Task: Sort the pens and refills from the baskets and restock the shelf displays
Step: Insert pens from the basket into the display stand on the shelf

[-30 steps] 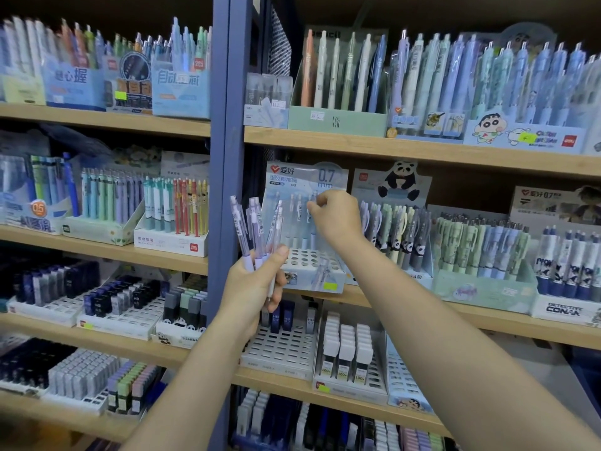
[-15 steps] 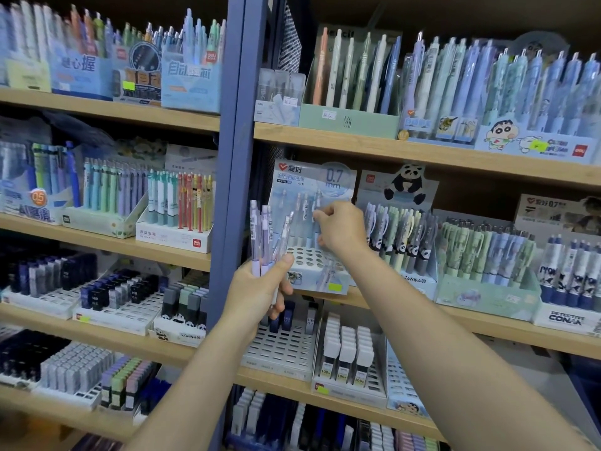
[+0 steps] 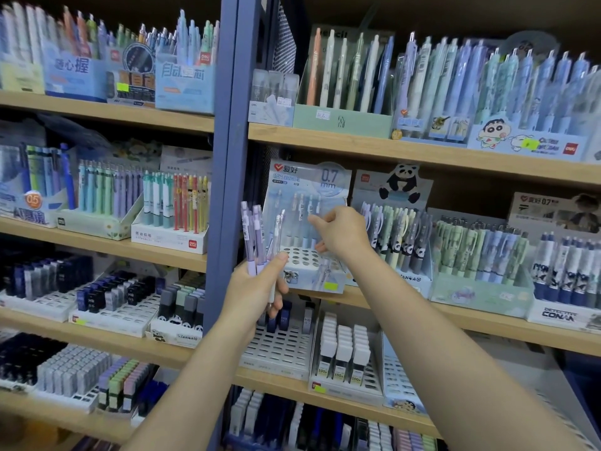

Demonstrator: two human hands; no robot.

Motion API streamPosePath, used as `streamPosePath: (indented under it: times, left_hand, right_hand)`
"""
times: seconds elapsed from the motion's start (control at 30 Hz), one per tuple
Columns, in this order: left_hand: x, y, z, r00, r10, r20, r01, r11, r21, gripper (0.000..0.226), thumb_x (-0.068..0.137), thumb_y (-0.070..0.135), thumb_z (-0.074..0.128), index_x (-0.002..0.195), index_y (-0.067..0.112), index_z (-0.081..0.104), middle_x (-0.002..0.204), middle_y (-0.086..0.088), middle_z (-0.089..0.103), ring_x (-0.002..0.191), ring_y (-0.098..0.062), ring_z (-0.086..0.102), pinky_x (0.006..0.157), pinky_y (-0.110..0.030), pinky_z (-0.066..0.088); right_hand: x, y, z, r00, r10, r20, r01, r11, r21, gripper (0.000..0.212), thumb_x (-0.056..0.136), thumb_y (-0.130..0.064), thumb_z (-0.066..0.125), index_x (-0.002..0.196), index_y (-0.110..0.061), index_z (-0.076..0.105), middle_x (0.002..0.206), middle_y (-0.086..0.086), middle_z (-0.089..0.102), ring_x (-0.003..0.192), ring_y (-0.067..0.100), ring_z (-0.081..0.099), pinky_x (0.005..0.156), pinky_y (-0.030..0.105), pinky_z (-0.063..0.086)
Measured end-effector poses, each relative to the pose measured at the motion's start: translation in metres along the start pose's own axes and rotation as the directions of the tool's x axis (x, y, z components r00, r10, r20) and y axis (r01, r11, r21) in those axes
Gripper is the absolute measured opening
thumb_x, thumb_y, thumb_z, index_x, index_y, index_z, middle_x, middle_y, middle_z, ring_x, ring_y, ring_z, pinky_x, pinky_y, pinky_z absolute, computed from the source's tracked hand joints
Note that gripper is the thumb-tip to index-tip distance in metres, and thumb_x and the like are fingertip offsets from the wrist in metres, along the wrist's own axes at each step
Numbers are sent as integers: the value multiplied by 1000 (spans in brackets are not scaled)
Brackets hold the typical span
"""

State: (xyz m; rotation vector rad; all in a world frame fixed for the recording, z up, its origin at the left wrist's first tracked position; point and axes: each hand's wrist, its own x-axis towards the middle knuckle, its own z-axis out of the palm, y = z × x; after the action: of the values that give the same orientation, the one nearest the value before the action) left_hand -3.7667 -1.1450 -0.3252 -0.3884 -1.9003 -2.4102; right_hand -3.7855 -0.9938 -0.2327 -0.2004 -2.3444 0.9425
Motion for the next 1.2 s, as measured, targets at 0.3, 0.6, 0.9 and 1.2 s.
streamPosePath:
  times: [0.3,0.6,0.9,1.2]
  left_hand:
    - [-3,-1,6,1000,11,6,-10,999,-33,39,94,41,68,107,5,68,64,-8,61,45,-17,48,43,-26,39]
    - [-2,-1,3,1000,22,19,-20,998,-64,36,95,42,66,112,10,69,62,-5,60,45,-16,47,43,-27,37]
    - [1,-5,-10,999,30,-10,-31,996,-81,36,94,43,66,112,12,68,61,-5,59,44,-16,46,43,-26,38]
    - [-1,-5,-13,999,22,-22,-23,998,-54,46,94,44,66,110,1,68,62,-6,59,45,-17,47,43,-27,38]
  right_hand:
    - [4,13,-3,912,-256,-319,181,952,-247,21,92,-32,69,85,-12,68,96,-1,42,102,23,50,83,36,42]
    - [5,20,13,881,-355,-312,180,863,-472,36,98,-46,51,105,-17,71,115,1,56,111,19,48,92,37,19]
    - [-6,10,21,926,-309,-219,240,926,-290,39,100,-41,49,131,-17,50,90,3,69,110,28,50,99,43,24]
    - [0,5,34,977,-191,-95,188,981,-37,39,100,-34,52,132,-12,53,112,11,66,117,33,48,97,50,44]
